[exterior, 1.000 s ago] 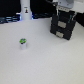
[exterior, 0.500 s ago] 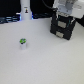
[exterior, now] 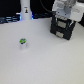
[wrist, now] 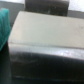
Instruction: Open the kcup holder, insert the kcup into the holder, and close the kcup holder
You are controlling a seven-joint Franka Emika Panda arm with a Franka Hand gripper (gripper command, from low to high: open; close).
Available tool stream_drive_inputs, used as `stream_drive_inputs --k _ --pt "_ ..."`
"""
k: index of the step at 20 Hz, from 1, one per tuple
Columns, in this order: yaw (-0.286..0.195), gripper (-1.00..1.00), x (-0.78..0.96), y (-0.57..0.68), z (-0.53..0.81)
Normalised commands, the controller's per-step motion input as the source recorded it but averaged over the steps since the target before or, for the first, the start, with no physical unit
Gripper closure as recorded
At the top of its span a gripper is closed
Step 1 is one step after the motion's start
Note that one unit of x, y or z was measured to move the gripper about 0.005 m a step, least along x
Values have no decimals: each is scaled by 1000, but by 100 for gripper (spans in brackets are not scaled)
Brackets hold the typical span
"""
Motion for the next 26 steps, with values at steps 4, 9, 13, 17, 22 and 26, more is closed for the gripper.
stream_drive_inputs --k 4,9,13,17,22,26 --pt "-10 100 13 -7 -18" --pt "-10 100 124 -5 36" --pt "-32 100 619 -67 188" --pt "-43 100 708 -123 192" --pt "-41 100 926 -232 304" --pt "-38 100 992 -284 224"
